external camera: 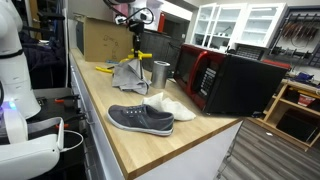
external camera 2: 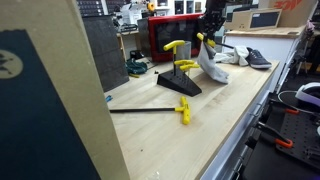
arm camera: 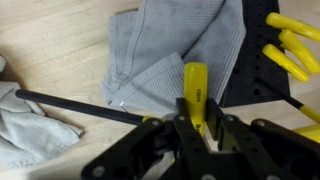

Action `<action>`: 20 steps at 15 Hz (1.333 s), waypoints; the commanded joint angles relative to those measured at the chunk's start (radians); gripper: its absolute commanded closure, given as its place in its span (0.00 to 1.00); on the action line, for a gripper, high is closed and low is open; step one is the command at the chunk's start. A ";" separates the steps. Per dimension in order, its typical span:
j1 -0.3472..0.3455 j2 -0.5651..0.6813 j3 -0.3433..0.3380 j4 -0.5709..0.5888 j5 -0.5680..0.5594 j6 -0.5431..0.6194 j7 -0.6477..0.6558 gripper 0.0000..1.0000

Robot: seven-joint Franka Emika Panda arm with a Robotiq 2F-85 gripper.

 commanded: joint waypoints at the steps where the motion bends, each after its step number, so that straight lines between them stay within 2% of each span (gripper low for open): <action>1: 0.002 -0.072 0.012 0.002 0.053 -0.038 -0.006 0.94; 7: -0.010 -0.090 0.029 -0.019 0.033 -0.088 0.022 0.94; 11: -0.028 -0.148 0.028 -0.023 0.009 -0.131 0.035 0.94; 20: -0.154 -0.226 0.028 -0.067 -0.144 -0.265 0.158 0.94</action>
